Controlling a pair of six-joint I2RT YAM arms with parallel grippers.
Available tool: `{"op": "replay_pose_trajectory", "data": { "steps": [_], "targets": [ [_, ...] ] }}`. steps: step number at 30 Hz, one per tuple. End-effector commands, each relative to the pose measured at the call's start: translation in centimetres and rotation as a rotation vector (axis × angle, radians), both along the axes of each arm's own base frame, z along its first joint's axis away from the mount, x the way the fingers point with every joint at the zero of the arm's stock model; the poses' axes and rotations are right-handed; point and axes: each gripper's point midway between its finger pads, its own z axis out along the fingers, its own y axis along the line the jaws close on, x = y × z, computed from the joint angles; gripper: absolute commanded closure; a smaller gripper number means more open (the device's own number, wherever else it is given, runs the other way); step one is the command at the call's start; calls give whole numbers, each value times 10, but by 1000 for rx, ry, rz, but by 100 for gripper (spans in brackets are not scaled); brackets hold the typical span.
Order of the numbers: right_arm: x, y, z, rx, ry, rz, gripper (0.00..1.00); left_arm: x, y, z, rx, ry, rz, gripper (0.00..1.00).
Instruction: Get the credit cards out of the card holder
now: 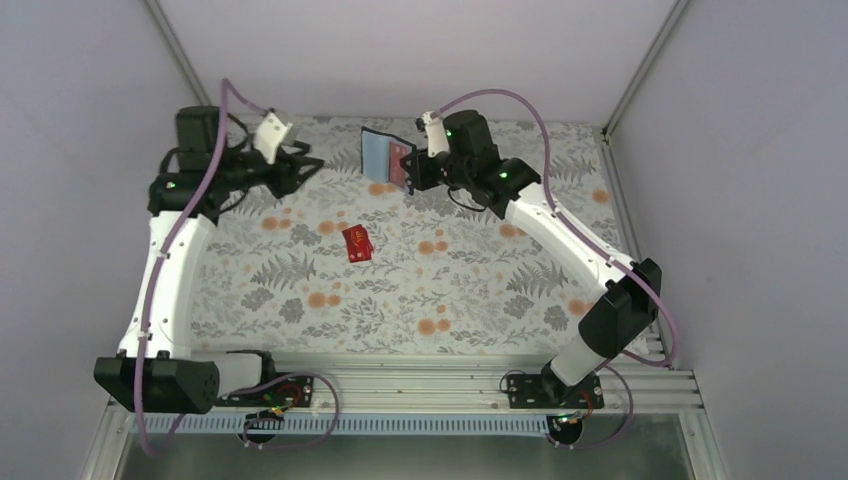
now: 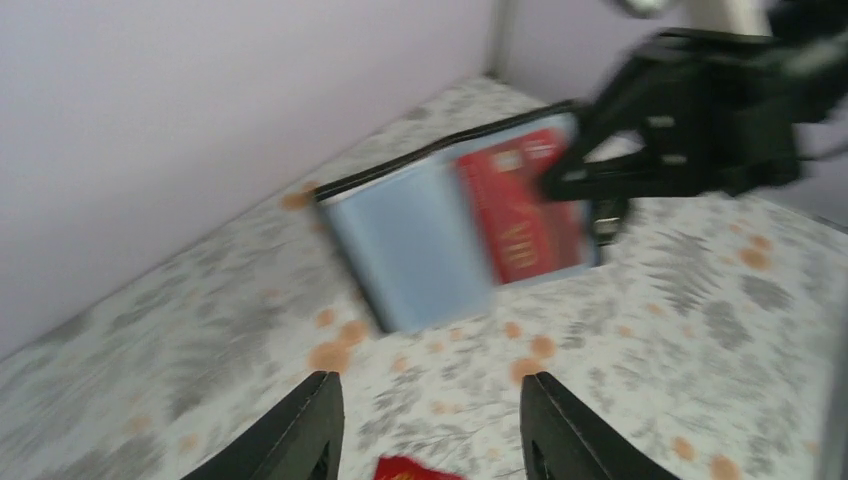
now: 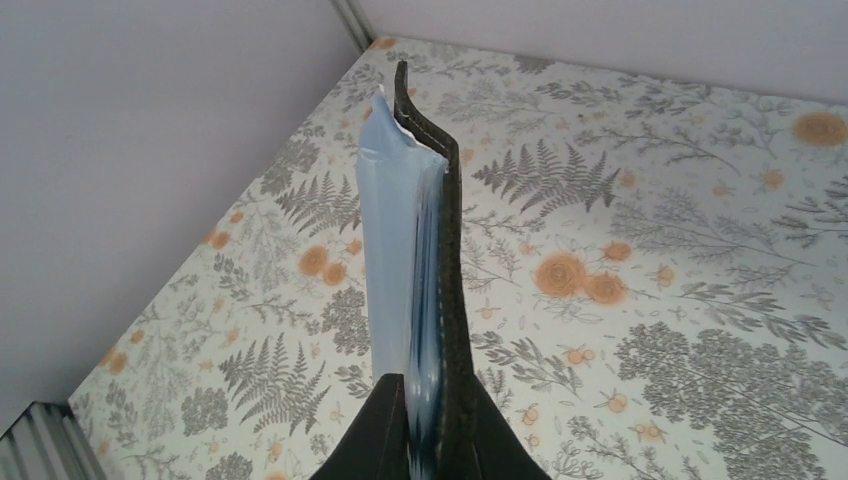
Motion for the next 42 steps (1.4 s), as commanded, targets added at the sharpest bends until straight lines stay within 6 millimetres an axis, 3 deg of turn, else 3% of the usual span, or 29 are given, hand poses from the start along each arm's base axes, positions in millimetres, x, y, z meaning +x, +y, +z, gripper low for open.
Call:
{"op": "replay_pose_trajectory", "data": {
  "steps": [1,5,10,16,33,37,42],
  "targets": [
    [-14,22,25,63,-51,70,96,-46,-75,-11,-44,37,-316,57],
    [-21,29,33,88,-62,123,96,-62,-103,-6,-146,108,-477,64],
    [-40,38,47,150,-86,237,96,-41,-112,-16,-189,202,-468,67],
    [-64,40,69,205,-142,350,96,-17,-108,-30,-133,231,-386,66],
    [-120,33,100,282,-293,596,96,-34,-98,-1,-106,109,-389,67],
    [-134,34,105,317,-313,667,96,-42,-101,-2,-129,124,-426,67],
    [-133,36,104,320,-322,680,96,-61,-110,7,-177,123,-526,72]
  ]
}}
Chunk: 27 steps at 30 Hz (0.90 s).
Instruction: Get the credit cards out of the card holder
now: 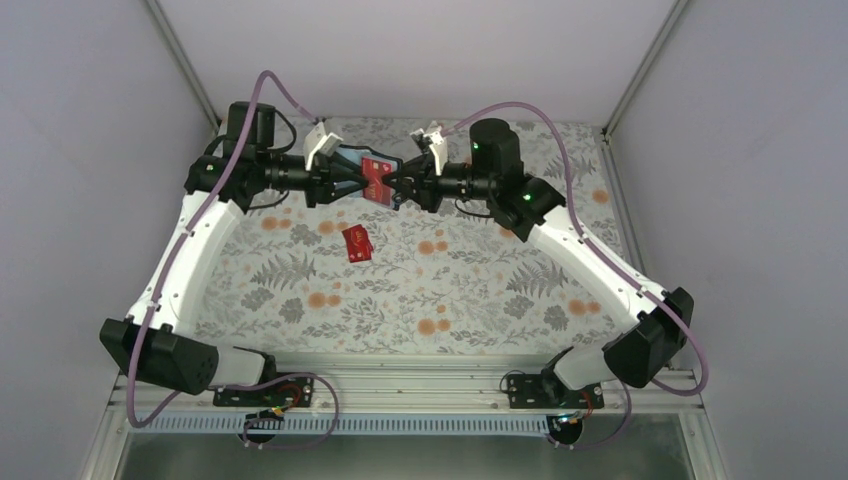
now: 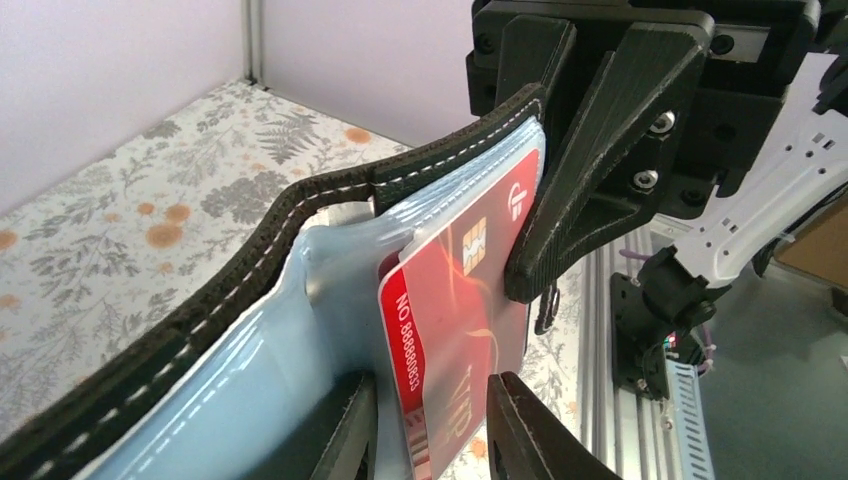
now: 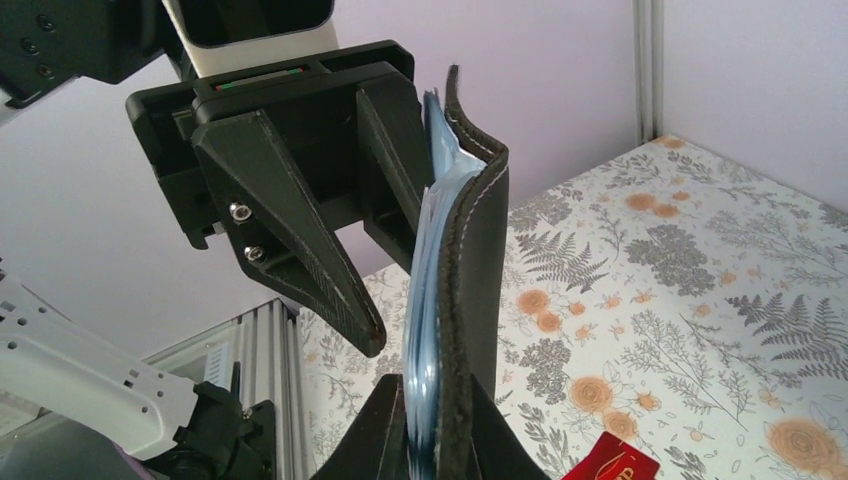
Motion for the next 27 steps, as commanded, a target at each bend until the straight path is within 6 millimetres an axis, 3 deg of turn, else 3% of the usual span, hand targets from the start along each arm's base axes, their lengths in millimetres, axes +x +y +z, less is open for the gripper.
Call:
{"op": "replay_pose_trajectory", "data": {
  "steps": [1,4,6,16,19,21,25,27],
  "targets": [
    [-35,7,34,99,-100,168,96,-17,-8,15,-56,-38,-98,78],
    [-32,8,30,91,-93,160,96,-34,-9,27,-100,-62,-169,95],
    [-31,8,29,87,-93,157,96,-46,-9,33,-124,-76,-212,97],
    [-33,3,30,79,-112,150,96,-78,-7,49,-197,-99,-317,98],
    [-37,5,31,85,-109,180,96,-77,-8,48,-208,-96,-331,82],
    [-38,7,31,87,-106,193,96,-74,-9,49,-212,-86,-331,79],
    [-36,9,29,89,-97,201,96,-76,-13,52,-218,-91,-346,78],
    [-36,11,28,88,-90,206,96,-77,-15,53,-217,-91,-347,84]
  ]
}}
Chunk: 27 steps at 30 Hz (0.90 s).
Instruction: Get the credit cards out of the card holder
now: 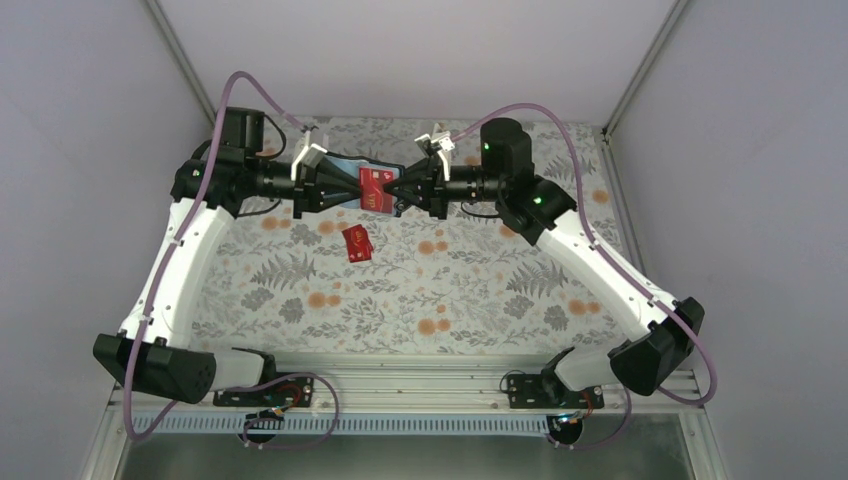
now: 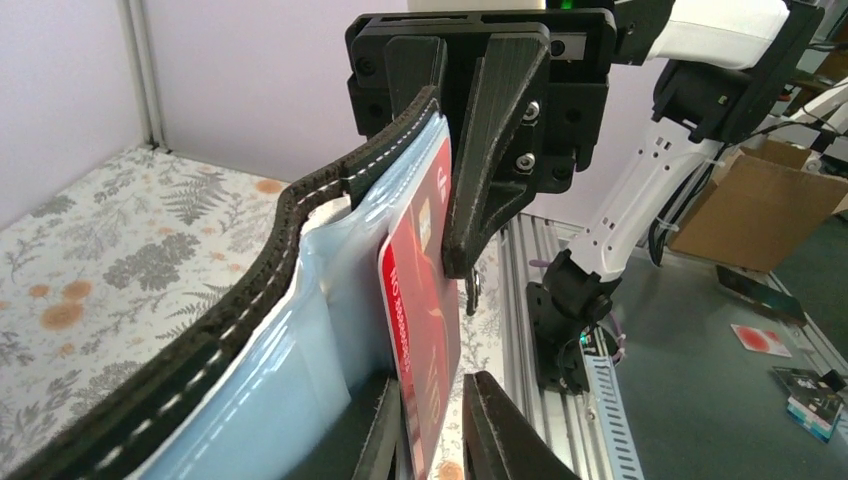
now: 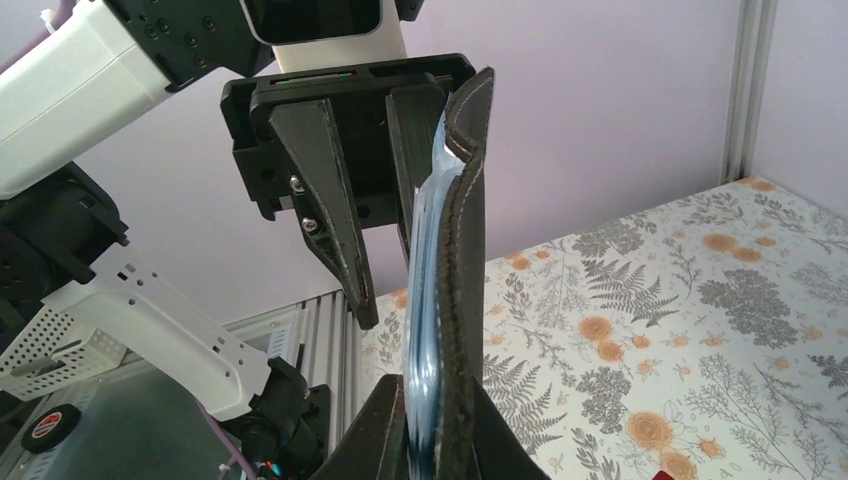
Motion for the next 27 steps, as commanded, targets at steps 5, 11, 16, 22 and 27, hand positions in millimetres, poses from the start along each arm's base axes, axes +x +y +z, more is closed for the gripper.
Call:
{"op": "replay_pose_trajectory", "data": {
  "steps": [5,11,16,22,27],
  "targets": [
    [1,15,4,31,-32,42,96,-29,-17,22,-94,-18,-161,89],
    [2,16,2,29,-30,39,96,-34,-21,25,-103,-27,-192,73],
    [1,19,0,31,-22,68,96,-38,-26,38,-116,-58,-218,63],
    [-11,16,3,40,-49,116,96,-33,-27,56,-142,-71,-234,64],
    [-10,13,8,39,-60,93,96,-25,-30,54,-141,-36,-225,72]
  ]
}}
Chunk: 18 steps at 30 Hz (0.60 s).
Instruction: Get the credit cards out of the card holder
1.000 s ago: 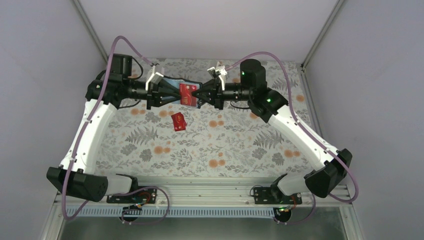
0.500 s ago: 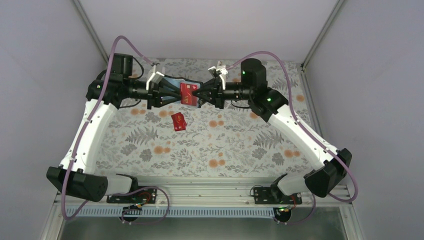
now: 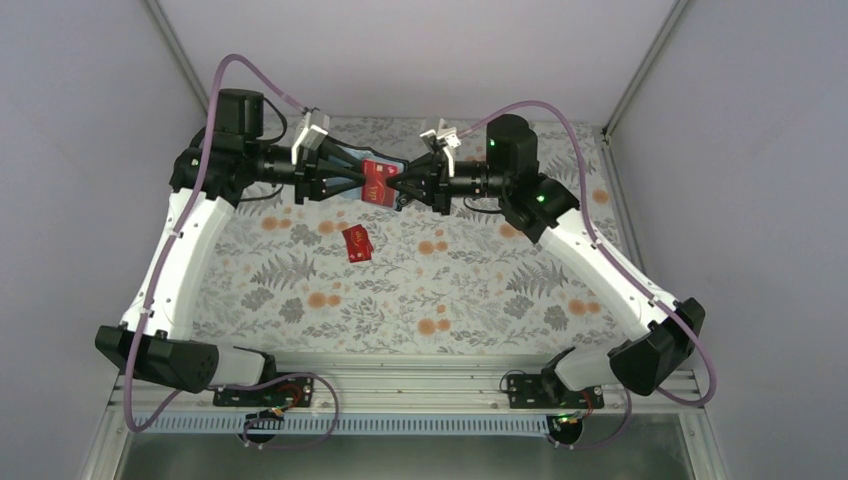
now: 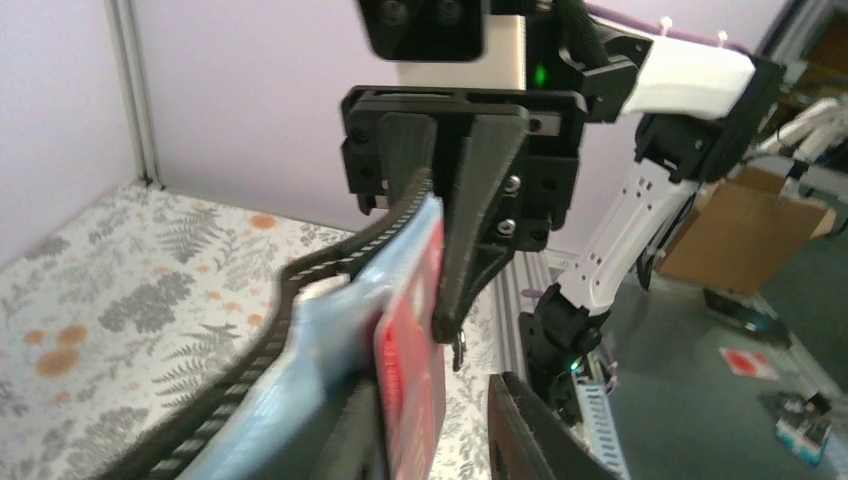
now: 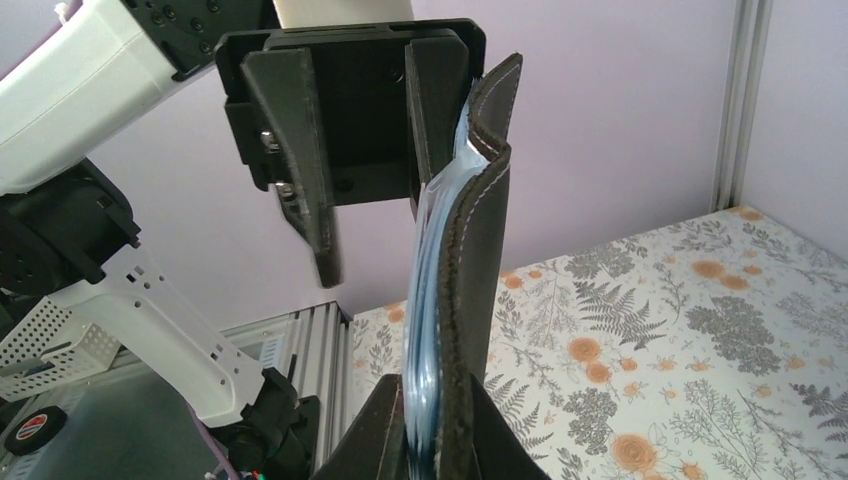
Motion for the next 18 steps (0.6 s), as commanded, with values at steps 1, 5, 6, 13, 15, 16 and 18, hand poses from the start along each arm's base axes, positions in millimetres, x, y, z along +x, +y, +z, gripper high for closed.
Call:
{"op": "replay_pose_trajectory", "data": {
  "steps": [1,5,6,13,15,16,18],
  "targets": [
    [-14,16,1,11,-26,75,96,-29,-22,22,-89,-31,-184,79],
    [-13,15,3,10,-31,59,96,-30,-22,14,-69,-34,-158,97],
    [-12,14,3,8,-30,56,96,-32,-21,13,-70,-35,-163,98],
    [-12,11,-1,-9,-36,38,88,-37,-19,14,-66,-17,-161,98],
    [-13,8,-4,-14,-40,35,80,-31,-18,13,-52,-21,-129,98],
    [-14,6,-3,-12,-45,33,78,-27,-17,12,-45,-24,-108,98],
    [-16,3,-6,-17,-43,32,77,-21,-12,11,-37,-32,-75,98]
  ]
}}
